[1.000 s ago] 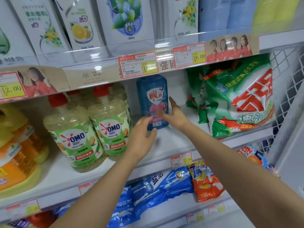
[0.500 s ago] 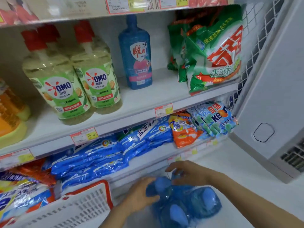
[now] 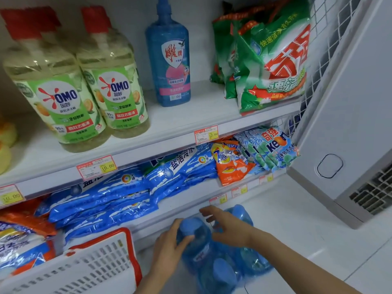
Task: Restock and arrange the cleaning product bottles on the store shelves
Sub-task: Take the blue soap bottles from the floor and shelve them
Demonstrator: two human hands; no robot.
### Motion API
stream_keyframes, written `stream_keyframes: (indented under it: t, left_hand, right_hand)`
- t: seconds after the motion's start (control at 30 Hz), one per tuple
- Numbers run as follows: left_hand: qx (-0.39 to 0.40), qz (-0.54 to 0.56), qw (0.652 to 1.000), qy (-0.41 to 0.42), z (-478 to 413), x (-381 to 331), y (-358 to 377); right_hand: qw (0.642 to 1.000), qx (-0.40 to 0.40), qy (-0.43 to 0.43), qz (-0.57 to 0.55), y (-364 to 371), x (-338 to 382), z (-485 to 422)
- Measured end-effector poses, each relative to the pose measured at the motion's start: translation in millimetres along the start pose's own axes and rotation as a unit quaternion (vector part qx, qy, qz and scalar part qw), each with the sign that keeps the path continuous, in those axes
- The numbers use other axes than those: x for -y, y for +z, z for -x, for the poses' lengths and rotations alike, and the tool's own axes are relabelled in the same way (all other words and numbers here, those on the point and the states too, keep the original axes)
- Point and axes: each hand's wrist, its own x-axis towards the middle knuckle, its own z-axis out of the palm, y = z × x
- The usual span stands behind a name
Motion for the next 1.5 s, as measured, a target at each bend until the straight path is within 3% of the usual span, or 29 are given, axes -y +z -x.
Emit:
stream_keyframes:
  t: [0.17, 0.27, 0.37, 0.47, 0.67, 0.87, 1.0, 1.2, 1.33, 1.5]
  left_hand:
    - [-0.030, -0.028, 0.998, 0.057, 2, -39, -43]
    - [-0.065, -0.054, 0.993, 0.084, 8, -76, -77]
    - [-0.091, -0.039, 0.986, 0.131, 21, -115, -107]
    - [-0.108, -0.017, 0.978, 0.176, 31, -156, -131]
    - [-0.095, 0.046, 0.960, 0.258, 31, -214, -168]
    - [-0.091, 0.016, 0.972, 0.215, 6, -214, -186]
    - [-0.096, -0.061, 0.968, 0.222, -22, -226, -190]
    - [-0.116, -0.150, 0.954, 0.232, -72, -233, -193]
    - [-0.128, -0.152, 0.952, 0.233, -105, -239, -195]
    - [-0.118, -0.127, 0.968, 0.180, -132, -227, -187]
  right_hand:
    - [0.999, -0.012, -0.035, -0.021, 8, 3, -4]
    - [0.987, -0.026, -0.074, -0.139, 13, 12, -4]
    - [0.966, -0.072, -0.110, -0.224, 6, 30, 5]
    - [0.949, -0.150, -0.154, -0.232, -12, 53, 18]
    - [0.884, -0.292, -0.212, -0.298, -53, 107, 43]
    - [0.785, -0.400, -0.246, -0.404, -112, 149, 39]
    - [0.723, -0.373, -0.223, -0.536, -139, 158, 9]
    - [0.680, -0.345, -0.203, -0.614, -171, 155, -44]
    - [0.706, -0.339, -0.215, -0.584, -200, 156, -62]
    - [0.745, -0.343, -0.167, -0.546, -217, 153, -95]
